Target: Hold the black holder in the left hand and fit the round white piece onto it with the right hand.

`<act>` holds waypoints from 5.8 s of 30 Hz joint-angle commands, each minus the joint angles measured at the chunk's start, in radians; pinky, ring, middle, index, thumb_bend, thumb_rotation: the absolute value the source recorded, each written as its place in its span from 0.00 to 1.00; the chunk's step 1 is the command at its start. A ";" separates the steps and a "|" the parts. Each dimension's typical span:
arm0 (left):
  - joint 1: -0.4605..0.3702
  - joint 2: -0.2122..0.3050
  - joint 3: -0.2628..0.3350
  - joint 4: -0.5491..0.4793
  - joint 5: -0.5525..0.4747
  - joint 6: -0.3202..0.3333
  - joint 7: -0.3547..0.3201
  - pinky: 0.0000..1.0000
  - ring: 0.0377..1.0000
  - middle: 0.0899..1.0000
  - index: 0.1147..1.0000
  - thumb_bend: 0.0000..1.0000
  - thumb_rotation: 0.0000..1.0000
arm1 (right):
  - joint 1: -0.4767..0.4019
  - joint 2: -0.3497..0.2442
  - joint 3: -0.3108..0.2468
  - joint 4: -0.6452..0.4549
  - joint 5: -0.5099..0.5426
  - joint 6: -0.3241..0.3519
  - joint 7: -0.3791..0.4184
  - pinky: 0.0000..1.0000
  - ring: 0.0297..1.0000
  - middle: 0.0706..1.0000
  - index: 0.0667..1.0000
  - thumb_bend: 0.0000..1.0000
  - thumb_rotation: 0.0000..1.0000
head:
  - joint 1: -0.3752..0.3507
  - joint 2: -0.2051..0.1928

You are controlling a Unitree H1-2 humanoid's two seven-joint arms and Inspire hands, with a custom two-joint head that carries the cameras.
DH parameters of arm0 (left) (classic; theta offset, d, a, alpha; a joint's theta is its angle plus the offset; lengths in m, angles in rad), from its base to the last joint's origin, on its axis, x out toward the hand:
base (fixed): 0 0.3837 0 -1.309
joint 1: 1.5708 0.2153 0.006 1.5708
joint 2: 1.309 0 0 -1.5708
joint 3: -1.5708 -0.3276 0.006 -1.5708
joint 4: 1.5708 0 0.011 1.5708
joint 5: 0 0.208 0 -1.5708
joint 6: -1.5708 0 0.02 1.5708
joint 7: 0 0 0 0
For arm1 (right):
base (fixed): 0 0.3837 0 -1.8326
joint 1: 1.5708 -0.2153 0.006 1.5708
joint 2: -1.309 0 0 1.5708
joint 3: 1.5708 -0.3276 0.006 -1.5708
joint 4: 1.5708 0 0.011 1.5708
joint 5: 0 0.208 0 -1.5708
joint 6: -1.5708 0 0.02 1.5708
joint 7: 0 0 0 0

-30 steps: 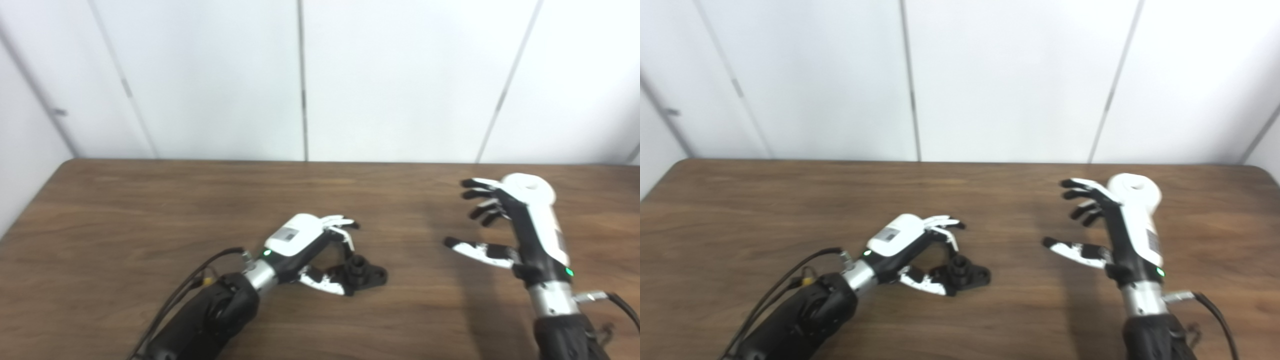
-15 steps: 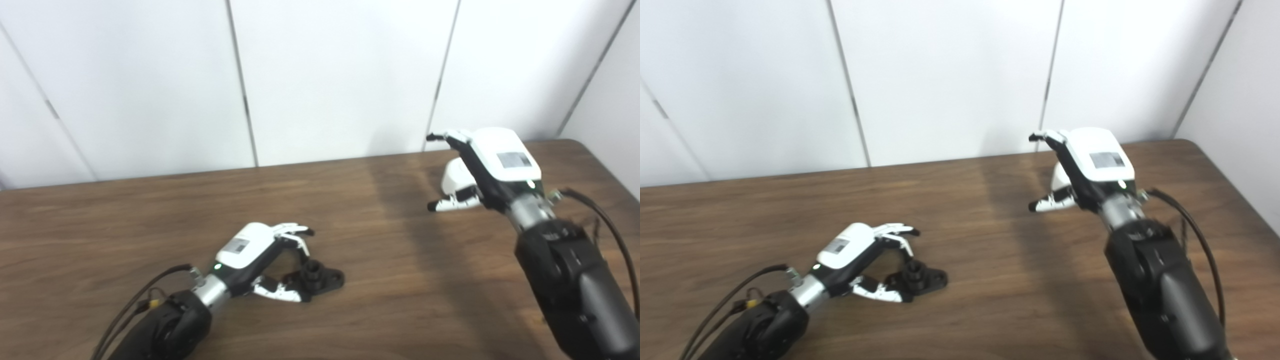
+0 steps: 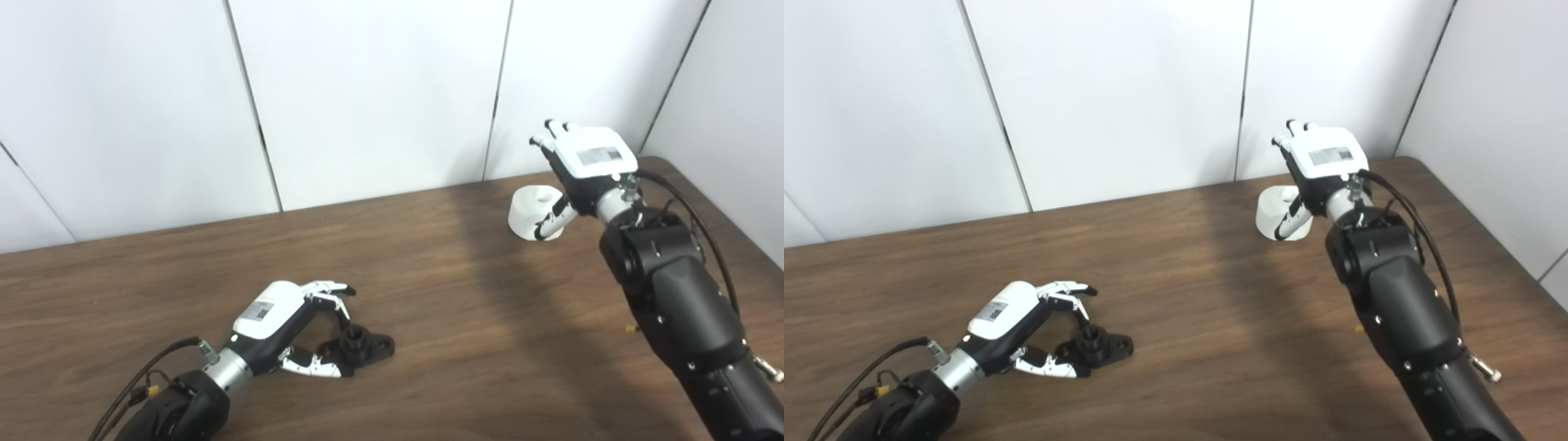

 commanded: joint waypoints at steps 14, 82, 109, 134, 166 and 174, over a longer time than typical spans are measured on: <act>0.046 0.047 -0.005 0.037 0.017 -0.004 -0.069 0.70 0.84 0.81 0.42 0.52 0.05 | -0.088 -0.044 -0.011 0.252 0.099 0.023 -0.138 0.81 0.95 1.00 0.87 0.97 0.34 | 0.001 -0.004; 0.069 0.003 -0.011 0.007 0.034 0.030 -0.092 0.74 0.88 0.85 0.42 0.52 0.06 | -0.067 -0.083 0.131 -0.083 0.461 -0.022 -0.078 0.64 0.79 0.72 0.45 0.53 0.14 | 0.369 0.142; 0.054 -0.073 -0.038 -0.001 0.105 0.128 -0.094 0.77 0.93 0.88 0.42 0.52 0.07 | -0.065 0.071 0.236 -0.249 0.520 -0.161 0.023 0.60 0.76 0.71 0.44 0.53 0.14 | 0.586 0.192; 0.045 -0.085 -0.059 -0.006 0.119 0.147 -0.069 0.75 0.92 0.87 0.42 0.52 0.07 | -0.054 0.126 0.302 -0.254 0.541 -0.198 0.093 0.62 0.76 0.71 0.44 0.53 0.14 | 0.622 0.232; 0.053 -0.072 -0.065 -0.046 0.092 0.172 -0.102 0.73 0.92 0.87 0.42 0.52 0.07 | -0.083 0.137 0.267 -0.187 0.544 -0.221 0.075 0.63 0.76 0.71 0.44 0.53 0.14 | 0.625 0.254; 0.053 -0.070 -0.067 -0.058 0.081 0.189 -0.123 0.75 0.93 0.88 0.42 0.52 0.07 | -0.080 0.142 0.267 -0.186 0.543 -0.217 0.083 0.63 0.76 0.71 0.44 0.52 0.14 | 0.630 0.262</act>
